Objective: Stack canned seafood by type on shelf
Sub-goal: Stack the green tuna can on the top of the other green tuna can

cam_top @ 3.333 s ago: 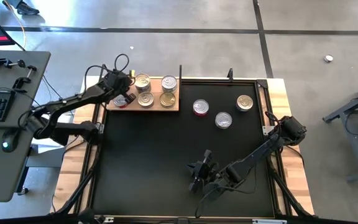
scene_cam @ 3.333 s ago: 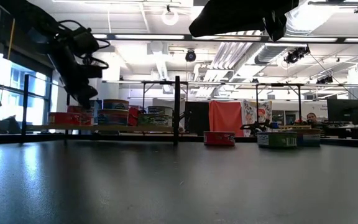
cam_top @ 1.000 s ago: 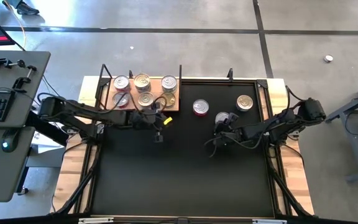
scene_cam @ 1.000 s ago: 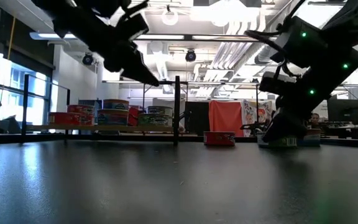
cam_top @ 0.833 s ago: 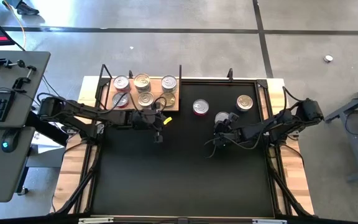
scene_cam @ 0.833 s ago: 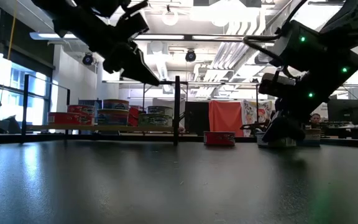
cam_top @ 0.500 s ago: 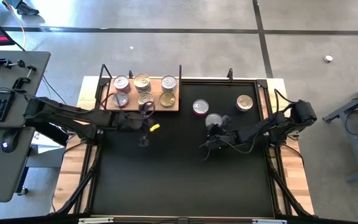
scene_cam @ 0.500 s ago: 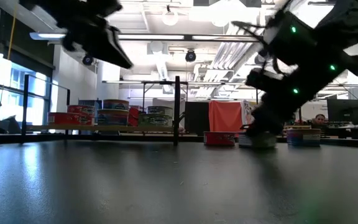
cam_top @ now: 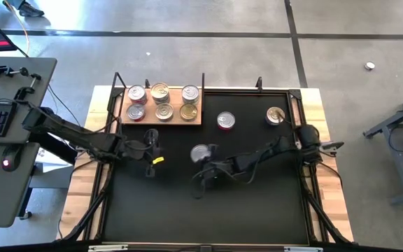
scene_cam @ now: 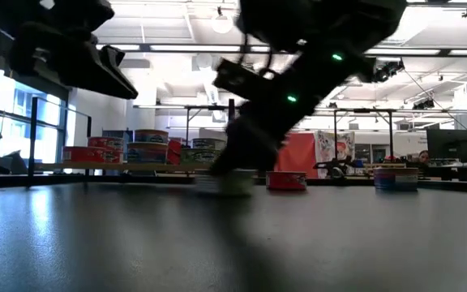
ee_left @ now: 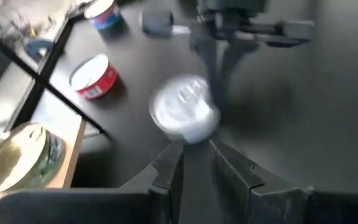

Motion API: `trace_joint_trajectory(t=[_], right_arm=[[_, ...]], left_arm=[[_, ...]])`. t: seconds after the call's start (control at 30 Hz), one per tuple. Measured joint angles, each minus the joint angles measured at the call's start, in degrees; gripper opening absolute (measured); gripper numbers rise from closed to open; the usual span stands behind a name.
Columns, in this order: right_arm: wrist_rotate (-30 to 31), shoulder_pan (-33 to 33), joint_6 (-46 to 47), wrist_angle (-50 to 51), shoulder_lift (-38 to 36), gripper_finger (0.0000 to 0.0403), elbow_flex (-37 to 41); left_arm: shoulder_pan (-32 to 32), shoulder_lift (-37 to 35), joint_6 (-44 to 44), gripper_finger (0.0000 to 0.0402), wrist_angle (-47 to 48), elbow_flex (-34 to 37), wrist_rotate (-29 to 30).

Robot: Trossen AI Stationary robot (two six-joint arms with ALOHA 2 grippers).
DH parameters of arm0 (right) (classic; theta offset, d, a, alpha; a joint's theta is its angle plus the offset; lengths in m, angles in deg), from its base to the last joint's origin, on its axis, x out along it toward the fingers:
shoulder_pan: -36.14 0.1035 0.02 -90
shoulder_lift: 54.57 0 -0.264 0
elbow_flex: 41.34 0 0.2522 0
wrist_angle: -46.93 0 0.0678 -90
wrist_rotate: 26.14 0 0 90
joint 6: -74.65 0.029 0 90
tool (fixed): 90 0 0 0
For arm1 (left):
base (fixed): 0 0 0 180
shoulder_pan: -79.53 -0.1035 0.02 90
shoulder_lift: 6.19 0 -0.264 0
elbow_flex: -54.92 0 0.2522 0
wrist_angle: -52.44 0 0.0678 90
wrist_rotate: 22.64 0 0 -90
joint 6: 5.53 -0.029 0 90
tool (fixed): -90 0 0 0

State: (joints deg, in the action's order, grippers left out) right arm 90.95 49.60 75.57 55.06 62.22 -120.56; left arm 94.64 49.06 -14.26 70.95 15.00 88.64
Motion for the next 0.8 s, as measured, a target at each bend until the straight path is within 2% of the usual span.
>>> trace_joint_trajectory(t=[0.13,0.27,0.37,0.53,0.8], right_arm=[[-10.9,-1.9,-7.5,-4.2,2.4,0.0,-4.9],[-17.3,-4.3,-10.0,-9.2,2.4,0.0,-6.7],[-17.7,-5.2,-11.2,-11.1,2.3,0.0,-6.8],[-17.6,-5.3,-10.5,-12.4,2.0,0.0,-6.8],[-17.5,-6.0,-8.6,-12.4,2.0,0.0,-6.8]], left_arm=[[0.1,0.0,-3.8,0.0067,-2.9,2.7,-1.6],[0.1,0.1,-7.3,0.0067,-7.0,5.8,-7.8],[0.1,0.6,-10.1,0.0067,-14.2,9.2,-11.7],[0.0,1.4,-17.4,0.0079,-24.4,13.4,-14.0],[0.0,2.4,-23.6,0.0169,-25.1,14.2,-14.4]])
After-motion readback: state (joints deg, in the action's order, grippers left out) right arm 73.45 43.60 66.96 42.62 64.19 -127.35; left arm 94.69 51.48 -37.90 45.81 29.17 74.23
